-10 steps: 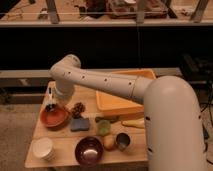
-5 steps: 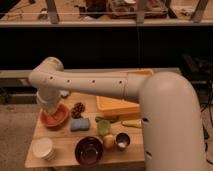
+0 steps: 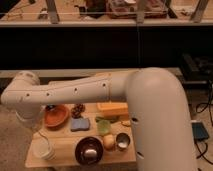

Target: Place fork in paper cup

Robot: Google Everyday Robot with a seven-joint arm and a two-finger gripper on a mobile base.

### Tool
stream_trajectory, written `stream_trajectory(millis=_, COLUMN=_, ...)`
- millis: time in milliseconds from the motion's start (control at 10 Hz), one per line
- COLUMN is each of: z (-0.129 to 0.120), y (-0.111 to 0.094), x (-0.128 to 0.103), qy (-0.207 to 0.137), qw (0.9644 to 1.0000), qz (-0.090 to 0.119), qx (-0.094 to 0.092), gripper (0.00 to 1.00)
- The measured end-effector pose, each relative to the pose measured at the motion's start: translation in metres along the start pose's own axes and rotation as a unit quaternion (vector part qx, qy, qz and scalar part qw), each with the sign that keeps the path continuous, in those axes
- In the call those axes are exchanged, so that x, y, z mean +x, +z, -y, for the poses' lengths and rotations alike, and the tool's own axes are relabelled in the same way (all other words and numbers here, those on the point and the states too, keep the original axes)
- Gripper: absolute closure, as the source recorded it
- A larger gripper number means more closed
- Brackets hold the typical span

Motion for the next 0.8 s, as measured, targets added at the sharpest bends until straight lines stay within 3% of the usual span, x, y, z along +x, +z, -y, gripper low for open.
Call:
stream_trajectory(millis=400, z=-0.004, y=0.03, x=-0.007, qy=0.0, qw=0.9997, qz=0.018, qx=0.018, gripper=1.0)
stream_trajectory(millis=800, z=0.006, y=0.028, x=-0.018, qy=-0.016, qw=0.9993, qz=0.025, qx=0.022, gripper=1.0)
